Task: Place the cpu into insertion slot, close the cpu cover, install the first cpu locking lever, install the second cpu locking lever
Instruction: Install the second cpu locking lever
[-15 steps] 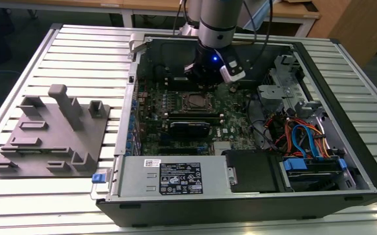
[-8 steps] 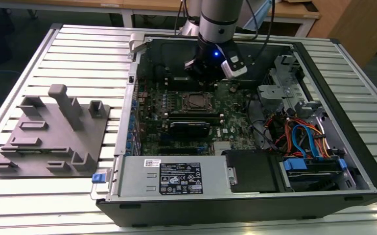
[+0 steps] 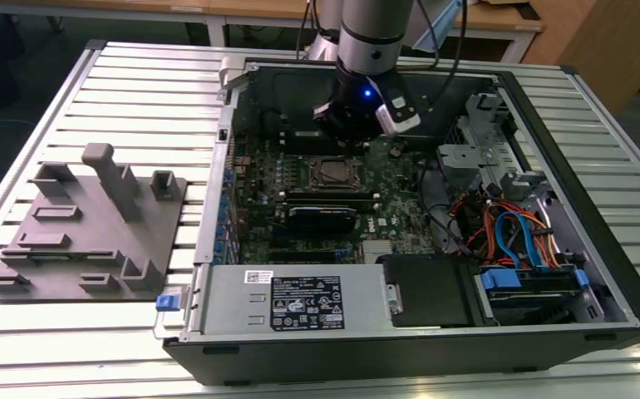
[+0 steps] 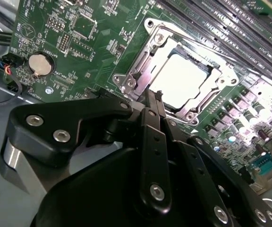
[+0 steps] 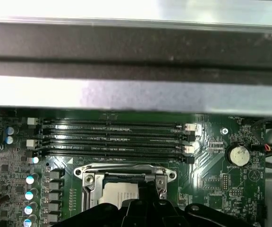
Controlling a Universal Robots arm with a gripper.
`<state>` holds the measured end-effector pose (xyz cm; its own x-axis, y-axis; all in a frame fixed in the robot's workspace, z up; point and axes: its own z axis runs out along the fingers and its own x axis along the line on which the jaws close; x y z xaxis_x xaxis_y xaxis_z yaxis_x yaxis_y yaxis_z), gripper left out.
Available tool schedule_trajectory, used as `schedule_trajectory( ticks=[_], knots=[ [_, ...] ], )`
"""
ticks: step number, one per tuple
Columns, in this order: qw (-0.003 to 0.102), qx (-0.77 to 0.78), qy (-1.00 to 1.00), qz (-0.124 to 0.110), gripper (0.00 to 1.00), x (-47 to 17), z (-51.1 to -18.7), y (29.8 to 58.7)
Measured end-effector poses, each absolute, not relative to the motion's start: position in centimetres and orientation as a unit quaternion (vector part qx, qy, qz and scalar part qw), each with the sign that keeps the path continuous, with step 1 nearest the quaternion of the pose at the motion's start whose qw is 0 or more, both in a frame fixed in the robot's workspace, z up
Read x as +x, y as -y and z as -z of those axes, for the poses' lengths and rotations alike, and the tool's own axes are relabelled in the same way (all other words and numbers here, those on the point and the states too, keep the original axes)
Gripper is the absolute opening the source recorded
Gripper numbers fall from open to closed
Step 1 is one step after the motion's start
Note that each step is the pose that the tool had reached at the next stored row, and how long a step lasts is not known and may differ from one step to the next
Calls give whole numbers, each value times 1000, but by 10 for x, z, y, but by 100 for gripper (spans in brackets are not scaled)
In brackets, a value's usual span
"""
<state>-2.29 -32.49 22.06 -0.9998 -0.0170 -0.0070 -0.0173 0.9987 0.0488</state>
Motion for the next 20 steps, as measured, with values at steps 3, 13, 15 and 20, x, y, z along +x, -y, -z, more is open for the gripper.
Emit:
schedule_trajectory(
  ticks=[3, 13, 15, 20],
  knots=[
    [3, -9, -1000, -24, 10, -23, -220, 327],
    [3, -9, -1000, -24, 10, -23, -220, 329],
    [3, -9, -1000, -24, 10, -23, -220, 329],
    [3, -9, -1000, -24, 10, -23, -220, 332]
  ],
)
